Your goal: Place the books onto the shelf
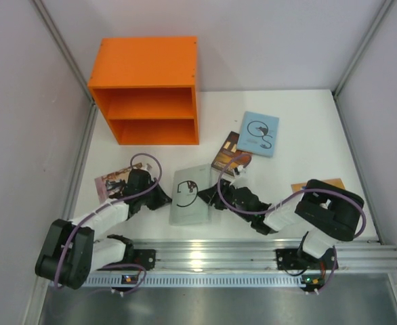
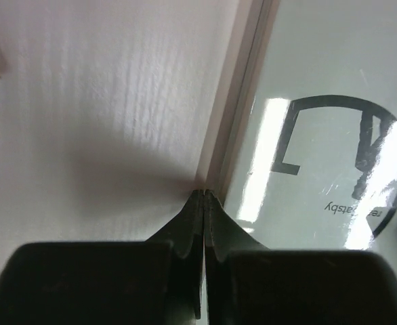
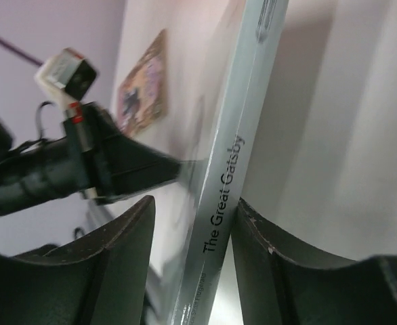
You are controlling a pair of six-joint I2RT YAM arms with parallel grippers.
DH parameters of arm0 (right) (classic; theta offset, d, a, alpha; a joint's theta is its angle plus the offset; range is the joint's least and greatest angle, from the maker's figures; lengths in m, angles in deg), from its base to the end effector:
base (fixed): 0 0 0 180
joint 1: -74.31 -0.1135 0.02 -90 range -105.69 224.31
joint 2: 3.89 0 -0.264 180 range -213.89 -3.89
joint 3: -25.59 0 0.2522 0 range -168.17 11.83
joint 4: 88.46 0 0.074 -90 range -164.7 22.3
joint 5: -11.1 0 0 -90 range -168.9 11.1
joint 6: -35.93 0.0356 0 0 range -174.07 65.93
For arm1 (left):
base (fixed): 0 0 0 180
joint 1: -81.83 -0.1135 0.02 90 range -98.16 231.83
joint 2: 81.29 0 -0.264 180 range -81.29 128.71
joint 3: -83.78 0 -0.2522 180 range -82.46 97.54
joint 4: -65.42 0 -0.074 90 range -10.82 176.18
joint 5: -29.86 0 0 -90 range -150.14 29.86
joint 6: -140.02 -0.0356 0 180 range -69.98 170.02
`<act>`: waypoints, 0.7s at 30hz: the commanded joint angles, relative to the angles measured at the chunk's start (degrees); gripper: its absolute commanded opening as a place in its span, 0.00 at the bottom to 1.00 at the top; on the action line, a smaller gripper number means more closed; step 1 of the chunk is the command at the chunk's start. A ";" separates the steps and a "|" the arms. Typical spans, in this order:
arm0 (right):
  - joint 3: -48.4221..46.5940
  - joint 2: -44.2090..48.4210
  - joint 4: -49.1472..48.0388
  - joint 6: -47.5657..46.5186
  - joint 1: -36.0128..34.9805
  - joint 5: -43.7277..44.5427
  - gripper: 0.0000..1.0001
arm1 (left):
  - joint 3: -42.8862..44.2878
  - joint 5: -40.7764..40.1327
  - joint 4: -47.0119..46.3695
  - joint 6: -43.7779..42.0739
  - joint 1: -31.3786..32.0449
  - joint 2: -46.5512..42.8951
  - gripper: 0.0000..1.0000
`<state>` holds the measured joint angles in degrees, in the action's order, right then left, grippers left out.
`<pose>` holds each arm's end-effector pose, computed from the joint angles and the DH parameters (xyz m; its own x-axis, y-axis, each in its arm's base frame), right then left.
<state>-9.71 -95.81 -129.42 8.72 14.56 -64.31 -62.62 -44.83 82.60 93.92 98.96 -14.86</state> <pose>0.1448 0.2305 0.1375 -0.6970 0.5133 -0.5008 -0.2054 0.5261 0.8252 0.1845 -0.0667 0.1357 -0.8370 -0.4419 -0.3228 -0.1861 0.7846 -0.5914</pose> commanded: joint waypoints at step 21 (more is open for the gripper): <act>-11.59 16.67 21.76 4.61 0.59 -3.51 0.00 | 15.93 -1.15 20.91 0.30 1.51 -13.76 0.71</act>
<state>-17.14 -84.79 -104.15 10.73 14.47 -67.08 -51.37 -44.98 99.32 93.33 100.31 -23.42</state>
